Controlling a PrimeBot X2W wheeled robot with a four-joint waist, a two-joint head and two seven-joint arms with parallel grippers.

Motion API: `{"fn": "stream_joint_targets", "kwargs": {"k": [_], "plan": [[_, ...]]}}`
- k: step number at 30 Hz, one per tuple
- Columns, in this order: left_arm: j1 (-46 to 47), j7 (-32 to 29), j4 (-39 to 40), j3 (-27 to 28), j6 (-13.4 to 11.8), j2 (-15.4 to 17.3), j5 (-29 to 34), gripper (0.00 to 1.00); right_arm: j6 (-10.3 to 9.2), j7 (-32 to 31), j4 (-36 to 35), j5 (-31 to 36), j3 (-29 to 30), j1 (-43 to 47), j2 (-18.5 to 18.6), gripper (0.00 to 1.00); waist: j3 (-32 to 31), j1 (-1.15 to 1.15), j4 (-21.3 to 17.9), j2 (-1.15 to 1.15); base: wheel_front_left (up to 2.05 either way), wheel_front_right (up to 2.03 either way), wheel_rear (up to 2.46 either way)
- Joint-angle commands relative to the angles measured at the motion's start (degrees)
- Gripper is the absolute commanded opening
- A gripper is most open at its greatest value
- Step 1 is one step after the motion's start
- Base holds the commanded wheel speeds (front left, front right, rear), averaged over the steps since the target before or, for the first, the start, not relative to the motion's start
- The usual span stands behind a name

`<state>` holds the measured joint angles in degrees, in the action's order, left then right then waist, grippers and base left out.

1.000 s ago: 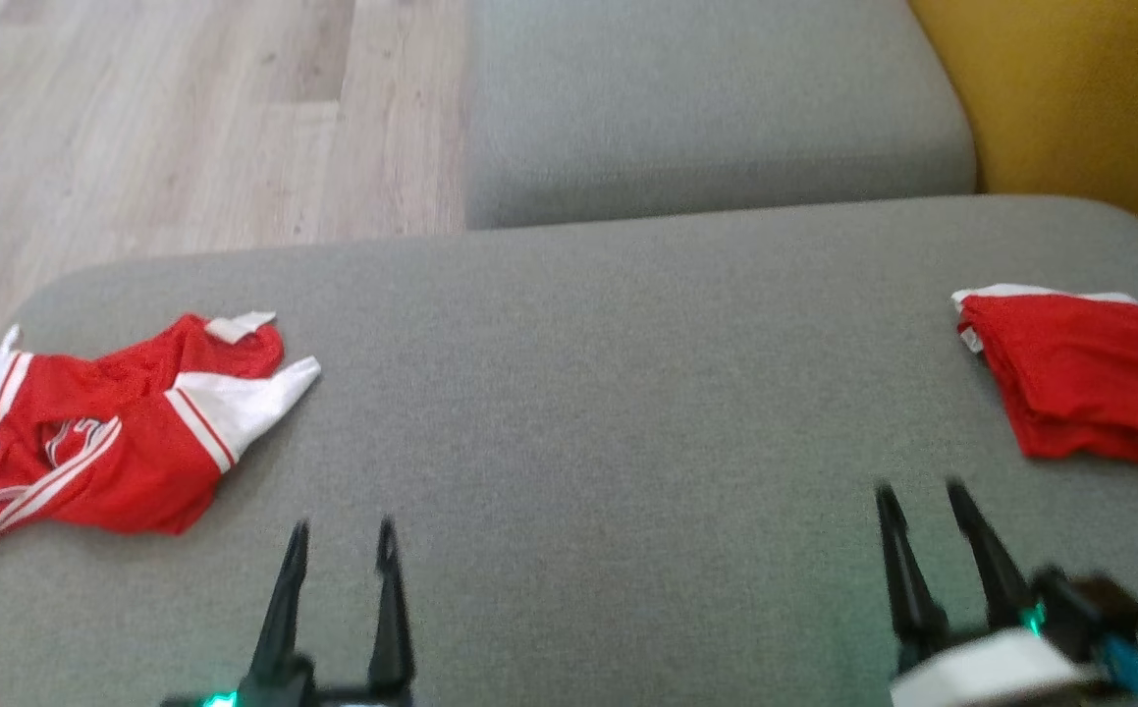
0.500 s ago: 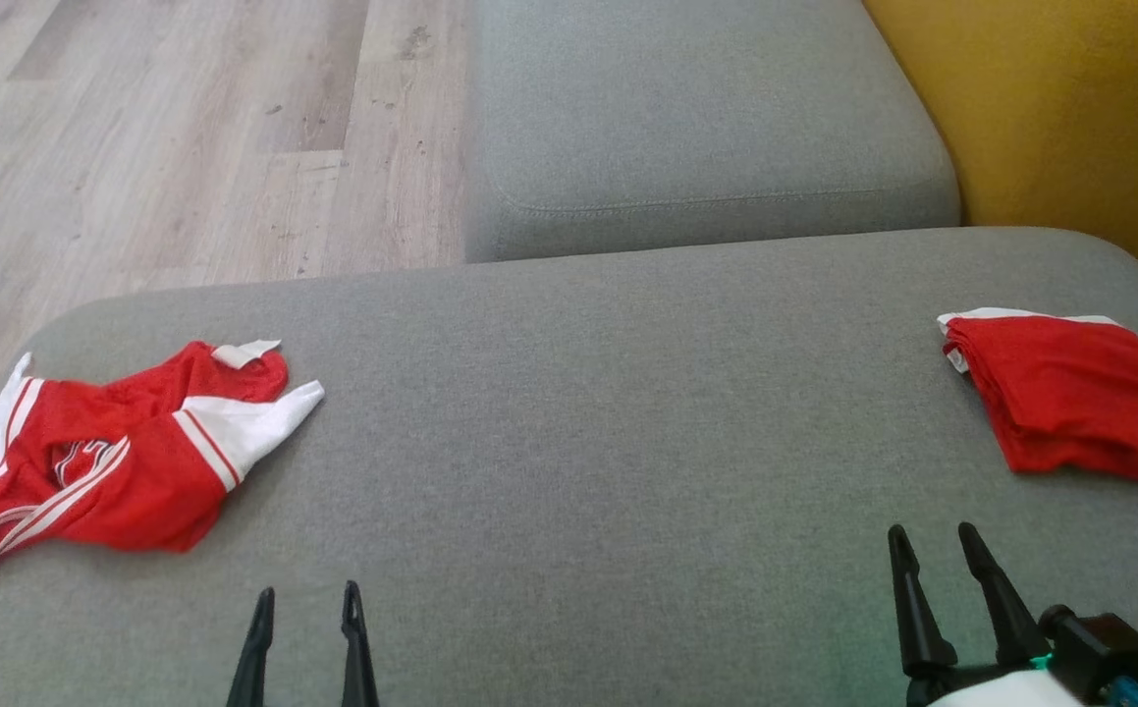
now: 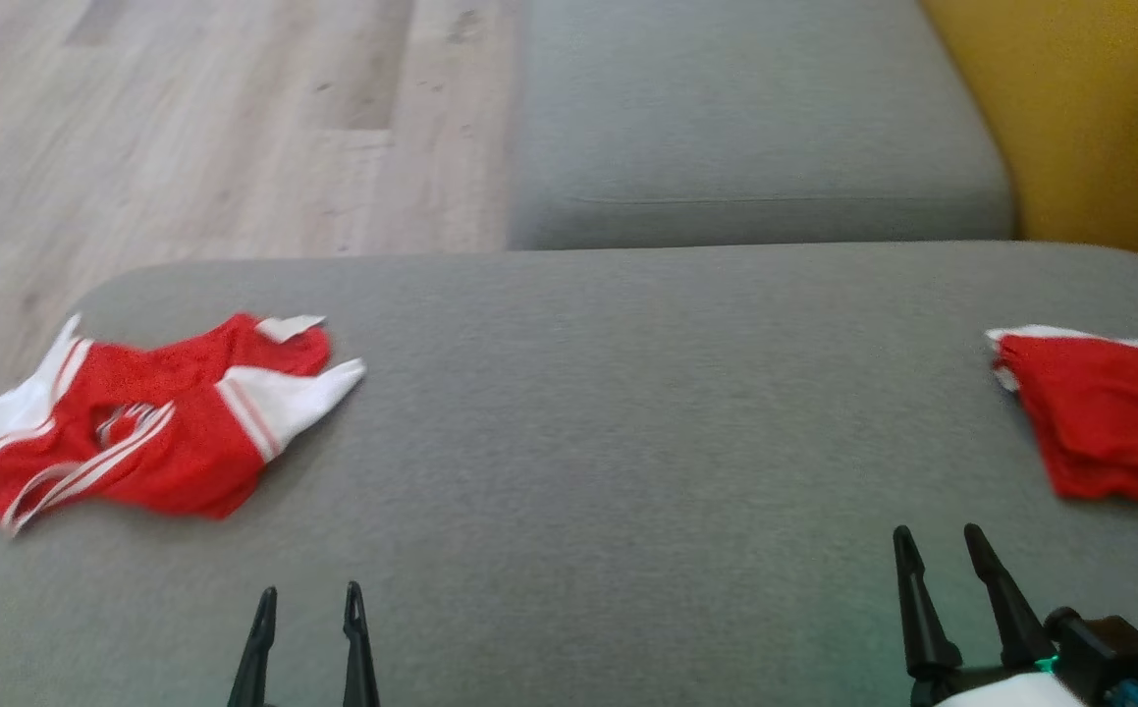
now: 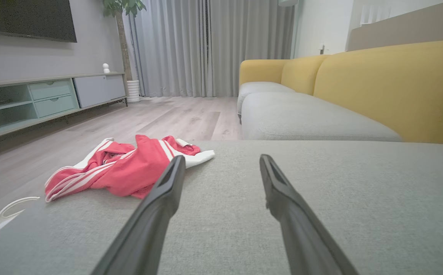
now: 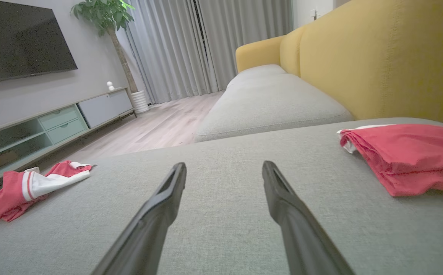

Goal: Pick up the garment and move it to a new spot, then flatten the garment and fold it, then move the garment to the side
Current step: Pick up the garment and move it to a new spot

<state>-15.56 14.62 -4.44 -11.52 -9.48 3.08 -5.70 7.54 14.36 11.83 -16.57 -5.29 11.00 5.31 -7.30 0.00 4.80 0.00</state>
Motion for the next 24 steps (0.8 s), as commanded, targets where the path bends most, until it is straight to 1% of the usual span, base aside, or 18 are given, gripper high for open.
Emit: {"fn": "stream_joint_targets", "kwargs": {"k": [1,6,7,11,15,19,21,22,24], "plan": [[3.2,0.4,1.7,2.0,0.0,-0.2,0.9,1.0,-0.05,0.6,-2.0,0.3,-1.4,-2.5,0.5,1.0,0.6,0.0,3.3,0.0,0.0,0.0,0.0],[3.2,0.4,2.0,3.3,0.1,-0.2,1.5,1.0,-0.05,0.6,-1.9,-0.1,-2.1,-2.9,-0.1,1.0,1.4,0.0,10.2,0.0,0.0,0.0,0.0],[3.2,0.4,2.0,3.3,0.1,-0.2,1.5,1.0,-0.05,0.6,-1.9,-0.1,-2.1,-2.9,-0.1,1.0,1.4,0.0,10.2,0.0,0.0,0.0,0.0],[2.9,0.4,2.3,4.6,0.1,-0.2,1.7,1.0,-0.05,0.6,-1.8,-0.1,-2.5,-3.2,-0.3,1.0,2.0,0.0,15.3,0.0,0.0,0.0,0.0],[2.5,0.4,3.0,5.8,0.2,-0.2,1.6,1.0,-0.05,0.6,-1.6,0.1,-2.6,-3.4,-0.2,1.0,2.4,0.0,19.1,0.0,0.0,0.0,0.0],[2.5,0.4,3.8,6.2,0.1,-0.2,1.2,1.0,-0.05,0.6,-1.6,0.3,-2.6,-3.6,0.1,1.0,3.1,0.0,21.0,0.0,0.0,0.0,0.0],[2.6,0.4,3.8,6.2,0.1,-0.2,-1.1,1.0,-0.05,0.6,-1.7,-0.4,-2.4,-3.7,0.2,1.0,3.8,0.0,21.4,0.0,0.0,0.0,0.0],[2.8,0.4,3.9,6.0,0.3,-0.2,-2.1,1.0,-0.05,0.6,-1.8,-0.8,-2.2,-3.8,0.2,1.0,4.2,0.0,21.5,0.0,0.0,0.0,0.0],[3.8,0.4,4.1,5.6,1.2,-0.2,-1.4,1.0,-0.05,0.6,-2.2,-0.9,-2.6,-3.9,0.8,1.0,5.5,0.0,21.4,0.0,0.0,0.0,0.0]]}}
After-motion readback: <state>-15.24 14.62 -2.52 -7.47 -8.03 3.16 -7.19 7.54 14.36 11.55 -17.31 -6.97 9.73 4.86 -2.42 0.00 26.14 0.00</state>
